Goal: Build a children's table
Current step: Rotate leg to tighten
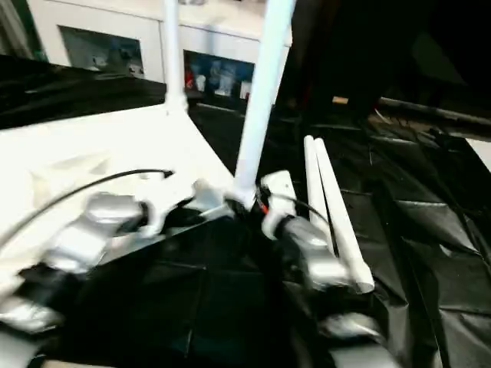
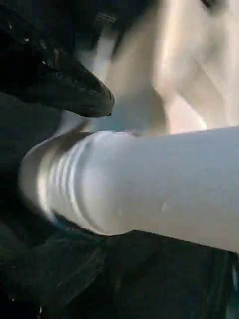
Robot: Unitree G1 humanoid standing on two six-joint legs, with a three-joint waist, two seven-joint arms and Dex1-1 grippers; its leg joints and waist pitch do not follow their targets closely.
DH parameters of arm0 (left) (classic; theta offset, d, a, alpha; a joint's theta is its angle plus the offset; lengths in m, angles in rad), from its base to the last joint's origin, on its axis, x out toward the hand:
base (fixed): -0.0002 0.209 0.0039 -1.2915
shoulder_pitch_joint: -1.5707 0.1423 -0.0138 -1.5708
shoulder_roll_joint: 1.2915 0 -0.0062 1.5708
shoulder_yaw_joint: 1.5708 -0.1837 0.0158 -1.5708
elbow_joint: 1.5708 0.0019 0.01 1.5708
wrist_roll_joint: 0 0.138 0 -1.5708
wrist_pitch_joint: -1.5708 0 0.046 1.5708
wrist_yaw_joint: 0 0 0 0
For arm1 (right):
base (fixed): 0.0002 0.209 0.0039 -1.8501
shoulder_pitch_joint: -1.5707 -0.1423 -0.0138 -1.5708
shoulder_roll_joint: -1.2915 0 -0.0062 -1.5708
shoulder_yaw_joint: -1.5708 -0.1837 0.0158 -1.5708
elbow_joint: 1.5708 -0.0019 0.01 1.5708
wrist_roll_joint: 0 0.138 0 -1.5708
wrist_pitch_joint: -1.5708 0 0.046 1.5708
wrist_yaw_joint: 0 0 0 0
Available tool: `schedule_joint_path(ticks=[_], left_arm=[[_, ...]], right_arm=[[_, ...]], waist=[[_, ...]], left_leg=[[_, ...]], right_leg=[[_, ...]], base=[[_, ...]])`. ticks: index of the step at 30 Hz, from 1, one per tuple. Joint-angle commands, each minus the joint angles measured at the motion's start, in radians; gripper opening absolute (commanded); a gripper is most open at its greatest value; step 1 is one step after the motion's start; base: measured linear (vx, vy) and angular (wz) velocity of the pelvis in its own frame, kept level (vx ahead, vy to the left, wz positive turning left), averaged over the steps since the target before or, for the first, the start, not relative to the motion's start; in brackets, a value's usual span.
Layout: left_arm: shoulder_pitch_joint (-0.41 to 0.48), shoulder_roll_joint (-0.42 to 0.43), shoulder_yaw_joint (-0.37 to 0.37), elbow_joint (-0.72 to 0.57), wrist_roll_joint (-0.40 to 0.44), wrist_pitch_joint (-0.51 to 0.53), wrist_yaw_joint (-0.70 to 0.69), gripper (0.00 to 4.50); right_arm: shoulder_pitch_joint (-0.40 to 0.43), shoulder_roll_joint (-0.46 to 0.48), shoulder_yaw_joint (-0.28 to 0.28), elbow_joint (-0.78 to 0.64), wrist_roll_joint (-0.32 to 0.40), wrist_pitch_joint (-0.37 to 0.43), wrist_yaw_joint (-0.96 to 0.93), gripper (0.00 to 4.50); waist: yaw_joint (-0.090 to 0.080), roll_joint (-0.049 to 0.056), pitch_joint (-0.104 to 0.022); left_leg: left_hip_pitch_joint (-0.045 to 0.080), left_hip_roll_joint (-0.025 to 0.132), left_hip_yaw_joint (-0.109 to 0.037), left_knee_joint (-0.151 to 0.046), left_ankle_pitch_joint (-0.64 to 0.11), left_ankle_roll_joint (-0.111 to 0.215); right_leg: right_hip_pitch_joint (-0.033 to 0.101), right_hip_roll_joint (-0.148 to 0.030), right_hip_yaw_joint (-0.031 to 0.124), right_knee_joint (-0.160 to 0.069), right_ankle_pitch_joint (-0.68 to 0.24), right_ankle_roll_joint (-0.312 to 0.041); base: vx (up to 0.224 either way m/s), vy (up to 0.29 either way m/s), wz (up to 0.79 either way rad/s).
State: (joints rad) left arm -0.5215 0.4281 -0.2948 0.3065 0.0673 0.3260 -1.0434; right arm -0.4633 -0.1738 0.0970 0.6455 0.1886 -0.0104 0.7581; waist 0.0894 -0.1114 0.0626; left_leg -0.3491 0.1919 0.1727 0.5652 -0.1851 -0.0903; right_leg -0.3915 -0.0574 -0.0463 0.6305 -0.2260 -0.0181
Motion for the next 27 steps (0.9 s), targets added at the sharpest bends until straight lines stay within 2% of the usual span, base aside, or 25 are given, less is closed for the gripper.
schedule_joint_path(ticks=[1,2,3,5,6,8,10,11,12,15,21,25,27], left_arm=[[0.044,0.015,-0.054,-0.020,-0.041,-0.039,-0.112,0.00],[0.053,0.033,-0.058,-0.036,-0.053,-0.050,-0.144,0.00],[0.061,0.049,-0.059,-0.051,-0.067,-0.047,-0.169,0.00],[0.071,0.066,-0.054,-0.070,-0.086,-0.051,-0.198,0.00],[0.080,0.077,-0.047,-0.089,-0.104,-0.041,-0.221,0.00],[0.089,0.090,-0.041,-0.106,-0.117,-0.041,-0.243,0.00],[0.094,0.097,-0.039,-0.111,-0.121,-0.045,-0.252,0.00],[0.096,0.099,-0.038,-0.111,-0.121,-0.046,-0.253,0.00],[0.099,0.104,-0.037,-0.110,-0.120,-0.051,-0.257,0.00],[0.100,0.106,-0.033,-0.102,-0.120,-0.059,-0.253,0.00],[0.110,0.111,-0.036,-0.112,-0.125,-0.054,-0.258,0.00],[0.114,0.110,-0.035,-0.117,-0.121,-0.047,-0.260,0.00],[0.109,0.097,-0.032,-0.102,-0.103,-0.044,-0.224,0.00]], right_arm=[[0.010,-0.025,0.036,-0.050,-0.020,-0.019,0.084,3.70],[0.015,-0.042,0.040,-0.060,-0.026,-0.026,0.107,3.70],[0.019,-0.057,0.043,-0.069,-0.026,-0.031,0.134,3.70],[0.026,-0.077,0.047,-0.088,-0.016,-0.028,0.176,3.70],[0.035,-0.098,0.056,-0.111,-0.004,-0.023,0.220,3.70],[0.044,-0.119,0.069,-0.133,0.006,-0.011,0.267,3.70],[0.049,-0.131,0.078,-0.144,0.008,-0.004,0.289,3.70],[0.051,-0.135,0.082,-0.146,0.007,-0.003,0.296,3.56],[0.056,-0.145,0.093,-0.150,0.002,-0.002,0.315,3.47],[0.057,-0.139,0.090,-0.145,0.005,-0.001,0.317,3.27],[0.058,-0.124,0.087,-0.148,0.013,0.009,0.325,2.86],[0.062,-0.117,0.080,-0.149,0.021,0.025,0.312,2.77],[0.053,-0.095,0.062,-0.109,0.005,0.037,0.230,2.75]], waist=[[0.006,0.009,-0.055],[0.007,0.012,-0.057],[0.007,0.009,-0.060],[0.007,0.013,-0.057],[0.009,0.012,-0.054],[0.011,0.011,-0.053],[0.011,0.010,-0.049],[0.011,0.010,-0.049],[0.012,0.008,-0.047],[0.013,0.009,-0.046],[0.013,0.008,-0.049],[0.013,0.008,-0.049],[0.011,0.009,-0.048]], left_leg=[[-0.003,0.039,-0.008,-0.053,-0.040,0.088],[0.000,0.039,-0.007,-0.051,-0.032,0.093],[0.000,0.039,-0.005,-0.045,0.015,0.115],[0.001,0.038,-0.003,-0.045,0.009,0.120],[0.004,0.041,-0.002,-0.046,-0.020,0.127],[0.001,0.042,-0.002,-0.048,-0.044,0.120],[0.002,0.042,-0.003,-0.052,-0.074,0.102],[0.002,0.042,-0.003,-0.052,-0.074,0.102],[0.002,0.043,-0.004,-0.054,-0.100,0.087],[0.004,0.043,-0.006,-0.057,-0.126,0.065],[0.002,0.040,-0.005,-0.053,-0.073,0.077],[0.003,0.041,-0.005,-0.053,-0.079,0.077],[0.003,0.041,-0.006,-0.055,-0.084,0.068]], right_leg=[[0.049,-0.081,0.048,-0.063,0.027,-0.206],[0.048,-0.080,0.049,-0.060,0.053,-0.216],[0.048,-0.076,0.049,-0.048,0.160,-0.245],[0.045,-0.074,0.048,-0.048,0.169,-0.252],[0.044,-0.075,0.048,-0.052,0.148,-0.266],[0.048,-0.078,0.049,-0.055,0.106,-0.263],[0.047,-0.079,0.049,-0.061,0.042,-0.250],[0.047,-0.079,0.049,-0.061,0.042,-0.250],[0.046,-0.081,0.050,-0.066,-0.011,-0.238],[0.045,-0.084,0.051,-0.073,-0.086,-0.216],[0.046,-0.079,0.050,-0.062,0.000,-0.226],[0.046,-0.080,0.050,-0.064,-0.010,-0.228],[0.045,-0.081,0.050,-0.065,-0.024,-0.226]], base=[[0.000,0.000,0.00],[0.000,0.000,0.00],[0.000,0.000,0.00],[0.000,0.000,0.00],[0.000,0.000,0.00],[0.000,0.000,0.00],[0.000,0.000,0.00],[0.000,0.000,0.00],[0.000,0.000,0.00],[0.000,0.000,0.00],[0.000,0.000,0.00],[0.000,0.000,0.00],[0.000,0.000,0.00]])
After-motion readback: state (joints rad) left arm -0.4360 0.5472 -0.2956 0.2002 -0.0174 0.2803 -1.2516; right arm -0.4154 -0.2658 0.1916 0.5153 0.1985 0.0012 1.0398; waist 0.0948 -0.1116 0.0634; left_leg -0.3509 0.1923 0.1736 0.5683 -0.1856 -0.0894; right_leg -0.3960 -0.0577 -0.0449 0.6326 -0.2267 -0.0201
